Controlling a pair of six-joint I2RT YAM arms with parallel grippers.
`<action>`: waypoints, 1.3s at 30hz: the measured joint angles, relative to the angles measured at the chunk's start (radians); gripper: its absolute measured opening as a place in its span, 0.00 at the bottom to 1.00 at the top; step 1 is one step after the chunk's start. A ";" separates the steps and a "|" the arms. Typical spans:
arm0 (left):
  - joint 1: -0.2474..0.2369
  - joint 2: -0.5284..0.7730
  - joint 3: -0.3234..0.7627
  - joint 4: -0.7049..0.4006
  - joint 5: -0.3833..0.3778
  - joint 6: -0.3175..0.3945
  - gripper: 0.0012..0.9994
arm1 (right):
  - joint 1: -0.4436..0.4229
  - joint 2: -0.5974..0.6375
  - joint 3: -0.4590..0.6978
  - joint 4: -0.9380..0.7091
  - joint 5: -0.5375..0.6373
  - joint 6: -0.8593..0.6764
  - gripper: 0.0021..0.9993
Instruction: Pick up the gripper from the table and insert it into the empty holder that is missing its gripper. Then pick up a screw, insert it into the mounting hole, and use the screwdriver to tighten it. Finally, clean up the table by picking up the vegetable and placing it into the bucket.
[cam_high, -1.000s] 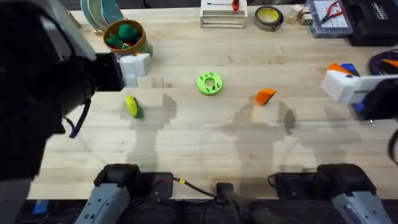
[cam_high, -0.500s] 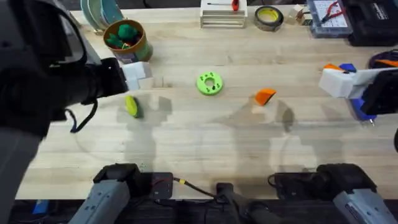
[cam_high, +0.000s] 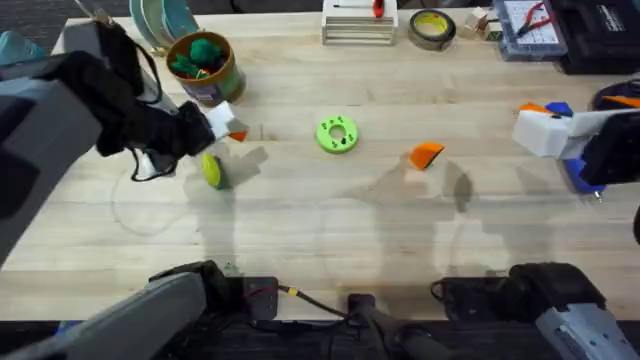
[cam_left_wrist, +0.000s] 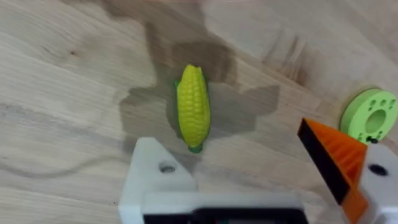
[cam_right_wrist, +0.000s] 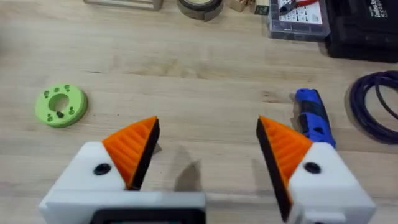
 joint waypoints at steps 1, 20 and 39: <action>0.000 0.020 -0.003 0.002 0.004 -0.003 0.99 | 0.000 0.000 0.000 0.000 0.000 0.000 0.99; 0.000 0.089 -0.036 0.002 0.001 -0.012 0.01 | 0.000 0.000 0.000 0.000 0.000 0.000 0.99; 0.000 -0.118 0.308 -0.251 0.059 0.308 0.96 | 0.000 0.000 0.000 0.002 0.019 -0.015 0.99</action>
